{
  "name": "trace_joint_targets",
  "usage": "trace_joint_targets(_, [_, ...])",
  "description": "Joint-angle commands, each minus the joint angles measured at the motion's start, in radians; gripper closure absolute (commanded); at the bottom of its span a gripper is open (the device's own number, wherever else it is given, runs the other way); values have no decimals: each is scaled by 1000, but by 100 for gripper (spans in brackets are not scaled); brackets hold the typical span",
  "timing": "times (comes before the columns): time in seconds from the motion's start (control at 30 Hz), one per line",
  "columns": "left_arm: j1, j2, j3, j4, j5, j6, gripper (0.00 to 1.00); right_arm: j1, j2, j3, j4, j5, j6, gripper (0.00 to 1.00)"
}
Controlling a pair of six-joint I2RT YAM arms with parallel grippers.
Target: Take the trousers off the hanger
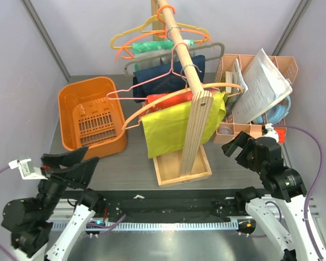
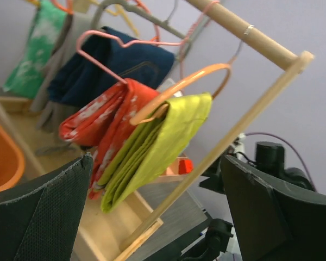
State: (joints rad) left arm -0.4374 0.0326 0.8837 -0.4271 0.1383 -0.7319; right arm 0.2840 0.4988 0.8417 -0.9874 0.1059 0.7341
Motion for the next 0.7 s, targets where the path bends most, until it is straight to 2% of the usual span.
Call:
trace_joint_targets(0.0, [-1,167,270,-514,-190,41,0,-2,-2,129,-89,52,-61,0])
trace_joint_targets(0.1, [-1,214,386,-614,-236,30,0,-2,-64,195,-94,49,-32,0])
trace_joint_targets(0.27, [-29,144,340,-464,-193,-6,0,-2,-215,204,-2,-93,-74,0])
trace_joint_targets(0.37, [-66,236,369,-479,-155,17,0,0,-174,232,-37,-210,-117,0])
trace_joint_targets(0.47, [-69,338,438,-457,-57,107,0,-2,-120,258,-60,-291,-159,0])
trace_joint_targets(0.67, [-70,489,488,-205,93,187,2,-2,-37,371,-39,-345,-183,1])
